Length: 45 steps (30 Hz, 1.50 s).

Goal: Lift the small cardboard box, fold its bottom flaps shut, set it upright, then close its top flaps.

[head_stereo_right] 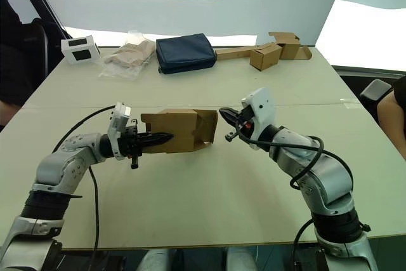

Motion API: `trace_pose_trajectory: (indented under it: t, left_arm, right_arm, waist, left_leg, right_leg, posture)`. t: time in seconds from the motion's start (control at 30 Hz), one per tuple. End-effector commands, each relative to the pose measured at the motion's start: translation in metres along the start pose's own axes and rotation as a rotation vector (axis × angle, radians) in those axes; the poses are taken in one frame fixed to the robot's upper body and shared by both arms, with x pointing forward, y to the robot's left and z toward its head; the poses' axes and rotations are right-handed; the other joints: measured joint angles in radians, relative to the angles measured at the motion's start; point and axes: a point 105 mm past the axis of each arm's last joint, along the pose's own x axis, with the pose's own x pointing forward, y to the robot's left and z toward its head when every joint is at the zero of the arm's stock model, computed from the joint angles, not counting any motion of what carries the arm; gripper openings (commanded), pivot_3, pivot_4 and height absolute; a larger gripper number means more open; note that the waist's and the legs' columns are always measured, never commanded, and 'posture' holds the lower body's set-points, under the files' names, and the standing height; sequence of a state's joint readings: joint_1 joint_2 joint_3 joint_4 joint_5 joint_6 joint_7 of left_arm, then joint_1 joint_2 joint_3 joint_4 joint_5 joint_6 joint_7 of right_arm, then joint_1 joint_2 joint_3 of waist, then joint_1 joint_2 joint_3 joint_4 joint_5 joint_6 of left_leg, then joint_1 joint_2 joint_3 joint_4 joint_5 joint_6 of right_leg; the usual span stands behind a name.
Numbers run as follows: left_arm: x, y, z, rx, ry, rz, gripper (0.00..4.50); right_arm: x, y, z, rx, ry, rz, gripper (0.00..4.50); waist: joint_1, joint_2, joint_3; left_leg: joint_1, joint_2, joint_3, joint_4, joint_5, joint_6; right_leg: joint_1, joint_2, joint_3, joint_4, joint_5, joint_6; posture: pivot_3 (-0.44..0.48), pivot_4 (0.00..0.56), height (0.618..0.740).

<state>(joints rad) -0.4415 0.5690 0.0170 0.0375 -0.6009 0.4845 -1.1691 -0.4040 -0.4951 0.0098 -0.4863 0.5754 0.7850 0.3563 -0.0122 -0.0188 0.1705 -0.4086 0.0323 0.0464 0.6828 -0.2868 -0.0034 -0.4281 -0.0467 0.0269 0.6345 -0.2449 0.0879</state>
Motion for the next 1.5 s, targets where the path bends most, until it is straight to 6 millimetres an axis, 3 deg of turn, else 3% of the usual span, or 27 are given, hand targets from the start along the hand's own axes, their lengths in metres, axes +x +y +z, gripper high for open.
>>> trace_pose_trajectory:
  t: [0.03, 0.17, 0.57, 0.77, 1.1, 1.5]
  left_arm:
    - [-0.002, -0.001, 0.009, 0.049, -0.023, -0.02, 0.04]
    - [-0.005, -0.003, 0.011, 0.058, -0.028, -0.041, 0.04]
    - [0.001, -0.009, 0.045, 0.141, -0.086, -0.102, 0.04]
    - [0.007, -0.009, 0.049, 0.144, -0.084, -0.105, 0.04]
    - [0.02, -0.017, 0.061, 0.142, -0.098, -0.125, 0.04]
    - [0.024, -0.038, 0.06, 0.014, -0.017, -0.224, 0.04]
  right_arm:
    - [0.003, 0.004, 0.006, -0.026, -0.041, 0.0, 0.0]
    - [0.006, 0.005, 0.006, -0.034, -0.043, -0.004, 0.0]
    - [0.0, 0.007, 0.029, -0.035, -0.095, 0.004, 0.0]
    - [0.001, 0.012, 0.034, -0.022, -0.104, 0.03, 0.0]
    - [0.008, 0.034, 0.023, 0.013, -0.086, 0.077, 0.0]
    - [0.019, 0.034, 0.034, -0.018, -0.121, 0.079, 0.0]
  waist:
    - [0.0, 0.0, 0.0]
    - [0.0, 0.0, 0.0]
    - [0.0, 0.0, 0.0]
    - [-0.002, 0.0, 0.0]
    - [-0.001, 0.0, 0.0]
    - [-0.003, 0.0, 0.0]
  left_leg:
    - [0.0, 0.0, 0.0, 0.0, 0.0, 0.0]
    - [0.0, 0.0, 0.0, 0.0, 0.0, 0.0]
    - [0.0, 0.0, 0.0, 0.0, 0.0, 0.0]
    - [0.0, 0.0, -0.001, 0.0, 0.0, 0.0]
    - [0.0, 0.0, -0.001, 0.0, 0.0, 0.0]
    - [0.0, 0.0, -0.002, 0.0, 0.0, 0.0]
  right_leg:
    - [0.0, 0.0, 0.0, 0.0, 0.0, 0.0]
    - [0.0, 0.0, 0.0, 0.0, 0.0, 0.001]
    - [0.0, 0.0, 0.0, 0.001, 0.001, 0.001]
    - [0.0, 0.001, -0.001, 0.001, 0.001, 0.001]
    - [0.0, 0.001, -0.001, 0.001, 0.001, 0.002]
    - [0.0, 0.001, -0.001, 0.001, 0.001, 0.001]
  posture:
    - [0.0, 0.15, 0.74]
    - [0.0, 0.15, 0.74]
    - [0.0, 0.15, 0.74]
    - [0.0, 0.15, 0.74]
    - [0.0, 0.15, 0.74]
    - [0.0, 0.15, 0.74]
